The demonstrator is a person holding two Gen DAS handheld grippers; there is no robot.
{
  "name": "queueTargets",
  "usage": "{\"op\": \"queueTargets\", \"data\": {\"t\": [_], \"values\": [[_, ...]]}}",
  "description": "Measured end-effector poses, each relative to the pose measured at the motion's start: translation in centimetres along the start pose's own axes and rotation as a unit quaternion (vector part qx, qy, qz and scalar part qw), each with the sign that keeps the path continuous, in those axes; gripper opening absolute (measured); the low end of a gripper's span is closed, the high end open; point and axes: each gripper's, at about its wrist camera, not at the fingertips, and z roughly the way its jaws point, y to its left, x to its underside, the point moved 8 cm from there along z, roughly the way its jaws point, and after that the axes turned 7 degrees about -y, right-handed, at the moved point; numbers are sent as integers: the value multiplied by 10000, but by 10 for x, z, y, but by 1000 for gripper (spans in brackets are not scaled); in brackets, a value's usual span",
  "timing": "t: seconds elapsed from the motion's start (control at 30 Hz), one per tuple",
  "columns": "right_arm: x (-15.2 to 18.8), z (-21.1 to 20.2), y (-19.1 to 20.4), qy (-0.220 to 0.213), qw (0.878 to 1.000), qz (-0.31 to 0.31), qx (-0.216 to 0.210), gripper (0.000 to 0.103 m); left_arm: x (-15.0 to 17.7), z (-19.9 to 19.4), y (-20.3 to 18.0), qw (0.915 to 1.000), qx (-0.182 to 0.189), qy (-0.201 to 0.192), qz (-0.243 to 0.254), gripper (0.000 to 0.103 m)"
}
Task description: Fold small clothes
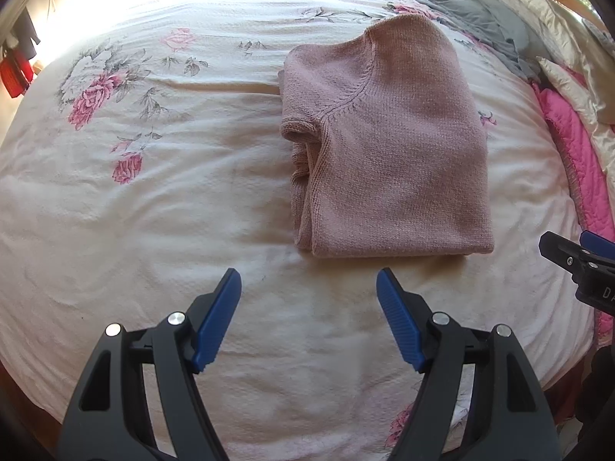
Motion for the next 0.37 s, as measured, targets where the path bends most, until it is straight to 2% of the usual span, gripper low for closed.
{"op": "queueTargets", "data": {"t": [0.37], "values": [[1, 0, -3, 13, 9999, 106, -11, 99, 1, 0, -2, 10000, 25, 10, 9, 73]]}}
